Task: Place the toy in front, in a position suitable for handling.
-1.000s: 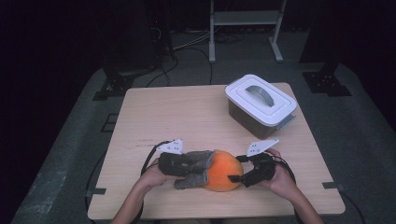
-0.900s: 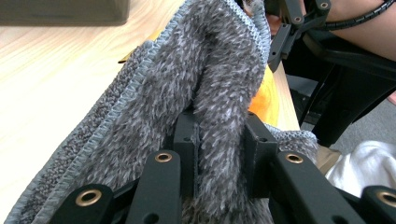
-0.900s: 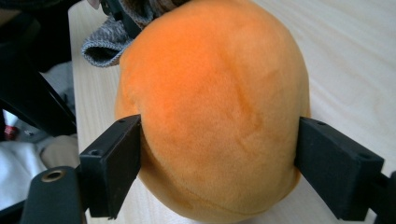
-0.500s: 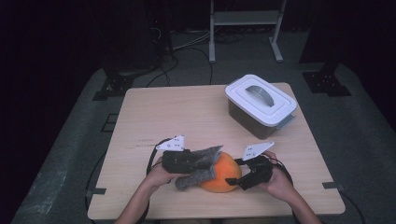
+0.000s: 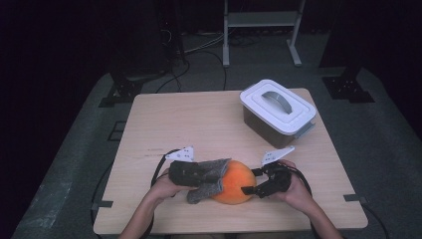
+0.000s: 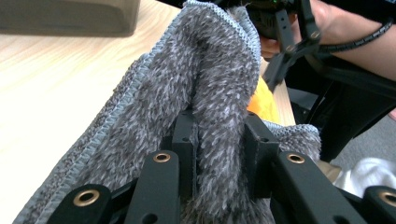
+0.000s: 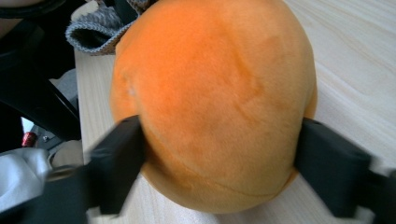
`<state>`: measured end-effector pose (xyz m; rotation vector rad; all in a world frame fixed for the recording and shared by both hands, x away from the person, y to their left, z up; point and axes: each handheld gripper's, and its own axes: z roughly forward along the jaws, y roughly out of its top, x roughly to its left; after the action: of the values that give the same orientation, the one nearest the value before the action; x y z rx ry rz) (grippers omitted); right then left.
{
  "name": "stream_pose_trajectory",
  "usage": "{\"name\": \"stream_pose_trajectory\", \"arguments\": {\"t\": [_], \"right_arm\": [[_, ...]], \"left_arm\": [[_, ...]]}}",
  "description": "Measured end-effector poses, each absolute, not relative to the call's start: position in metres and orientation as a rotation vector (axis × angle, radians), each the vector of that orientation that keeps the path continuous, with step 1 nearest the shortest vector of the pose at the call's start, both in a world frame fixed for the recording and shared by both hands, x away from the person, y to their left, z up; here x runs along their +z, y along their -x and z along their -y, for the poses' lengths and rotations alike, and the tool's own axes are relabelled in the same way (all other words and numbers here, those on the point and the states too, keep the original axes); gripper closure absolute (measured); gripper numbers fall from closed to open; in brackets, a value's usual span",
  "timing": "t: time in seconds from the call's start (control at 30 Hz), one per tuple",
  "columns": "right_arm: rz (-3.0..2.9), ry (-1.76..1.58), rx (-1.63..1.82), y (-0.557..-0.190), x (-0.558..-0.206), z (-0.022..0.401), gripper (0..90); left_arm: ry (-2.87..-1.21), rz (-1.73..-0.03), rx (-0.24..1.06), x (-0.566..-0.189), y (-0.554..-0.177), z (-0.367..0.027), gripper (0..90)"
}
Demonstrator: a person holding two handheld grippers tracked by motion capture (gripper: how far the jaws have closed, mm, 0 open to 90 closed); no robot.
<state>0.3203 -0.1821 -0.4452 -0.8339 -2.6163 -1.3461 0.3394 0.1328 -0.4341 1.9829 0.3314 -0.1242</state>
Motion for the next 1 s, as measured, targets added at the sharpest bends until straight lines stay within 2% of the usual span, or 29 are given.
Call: {"name": "stream_pose_trajectory", "arguments": {"t": [0.03,0.1,0.3,0.47,0.7,0.83,1.0], "right_arm": [[2.642,0.839,-1.340,-0.319,-0.442,0.181,30.7],[2.702,0.817,-1.328,-0.316,-0.436,0.179,37.6],[2.771,0.808,-1.406,-0.314,-0.423,0.183,40.1],[2.814,0.791,-1.399,-0.310,-0.419,0.178,36.3],[2.763,0.802,-1.407,-0.316,-0.425,0.185,21.7],[2.762,0.828,-1.385,-0.319,-0.431,0.188,21.6],[2.791,0.825,-1.411,-0.316,-0.423,0.184,37.3]], "left_arm": [[-1.981,-0.326,-0.113,-0.433,-0.339,-0.132,70.6],[-1.960,-0.314,-0.081,-0.427,-0.337,-0.131,70.8],[-1.897,-0.262,-0.032,-0.410,-0.331,-0.124,71.0],[-1.999,-0.280,0.011,-0.420,-0.331,-0.118,71.3],[-2.035,-0.316,-0.004,-0.428,-0.335,-0.126,71.7],[-2.036,-0.338,-0.005,-0.430,-0.338,-0.129,71.5],[-1.996,-0.317,0.021,-0.415,-0.334,-0.126,71.4]]}}
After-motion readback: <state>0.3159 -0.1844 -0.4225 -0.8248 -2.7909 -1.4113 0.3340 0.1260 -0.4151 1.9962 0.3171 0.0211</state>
